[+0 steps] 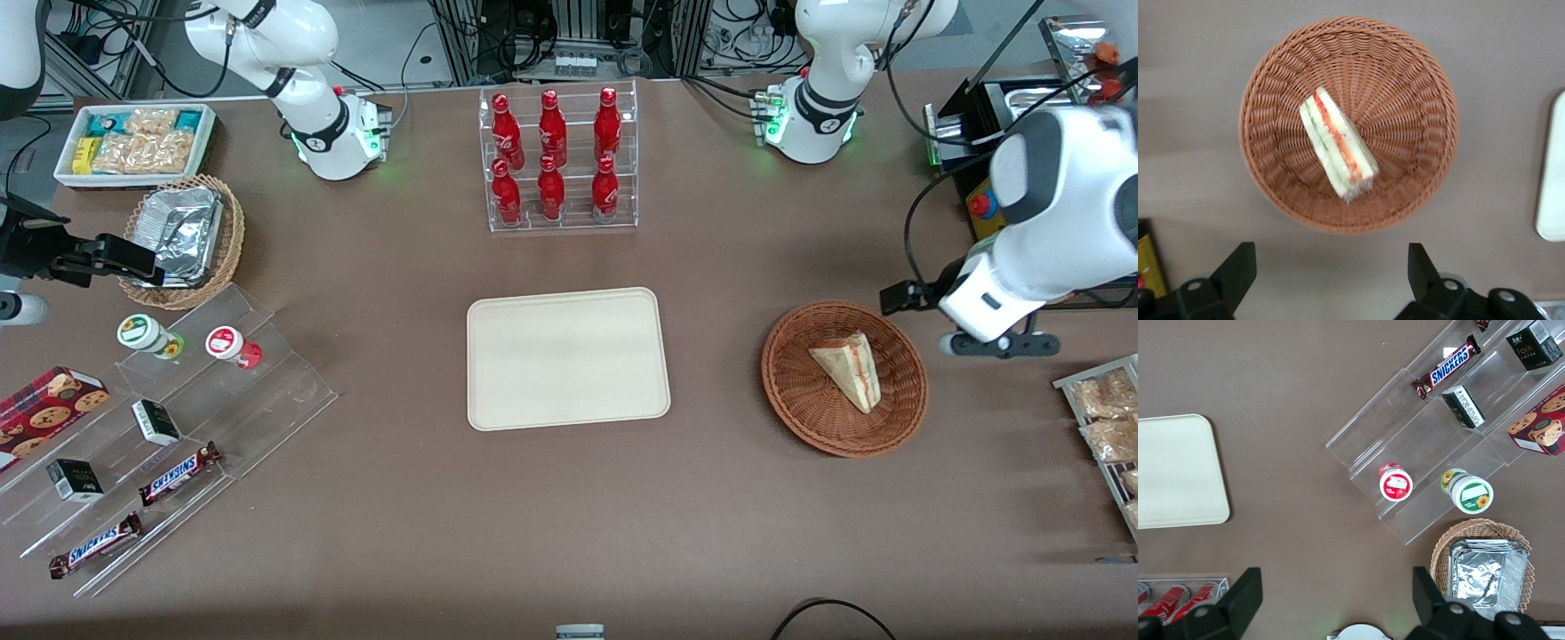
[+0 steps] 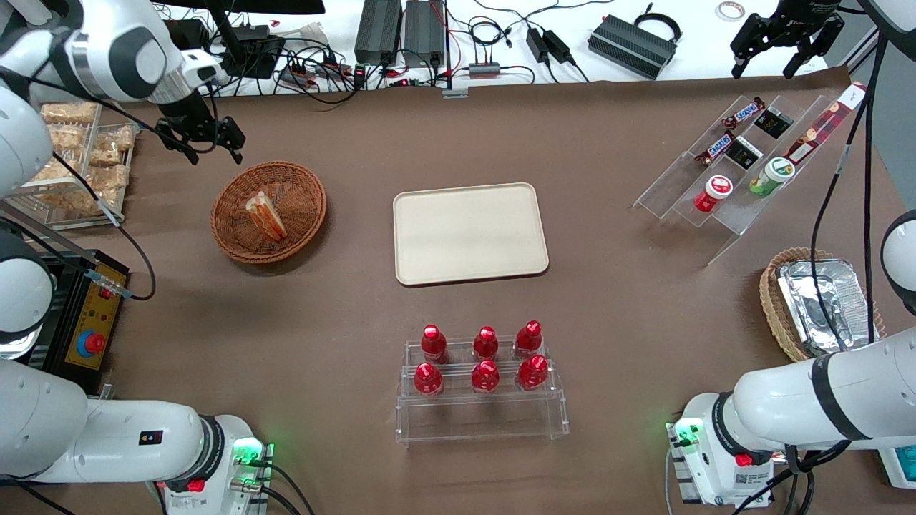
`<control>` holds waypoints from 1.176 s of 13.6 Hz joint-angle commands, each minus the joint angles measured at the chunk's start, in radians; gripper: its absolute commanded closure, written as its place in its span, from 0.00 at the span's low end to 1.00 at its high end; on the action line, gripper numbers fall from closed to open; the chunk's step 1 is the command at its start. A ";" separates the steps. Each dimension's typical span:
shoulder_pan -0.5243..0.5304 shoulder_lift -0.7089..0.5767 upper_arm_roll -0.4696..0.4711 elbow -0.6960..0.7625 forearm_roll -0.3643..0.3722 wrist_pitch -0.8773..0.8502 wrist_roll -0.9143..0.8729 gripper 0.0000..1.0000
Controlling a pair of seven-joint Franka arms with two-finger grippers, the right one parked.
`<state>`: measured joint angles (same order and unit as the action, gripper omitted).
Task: Place sandwich from basket to tray
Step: 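Move the left gripper over the wrapped sandwich in the wicker basket, then lower the open left gripper around the sandwich and close it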
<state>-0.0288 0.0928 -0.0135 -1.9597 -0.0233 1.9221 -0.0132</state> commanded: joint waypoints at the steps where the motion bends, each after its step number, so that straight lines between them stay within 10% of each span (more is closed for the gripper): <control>1: 0.004 0.001 -0.002 -0.103 0.005 0.132 -0.013 0.00; 16: -0.005 0.108 -0.002 -0.237 0.000 0.436 -0.641 0.00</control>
<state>-0.0292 0.1859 -0.0160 -2.1840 -0.0235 2.3191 -0.5781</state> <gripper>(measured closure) 0.000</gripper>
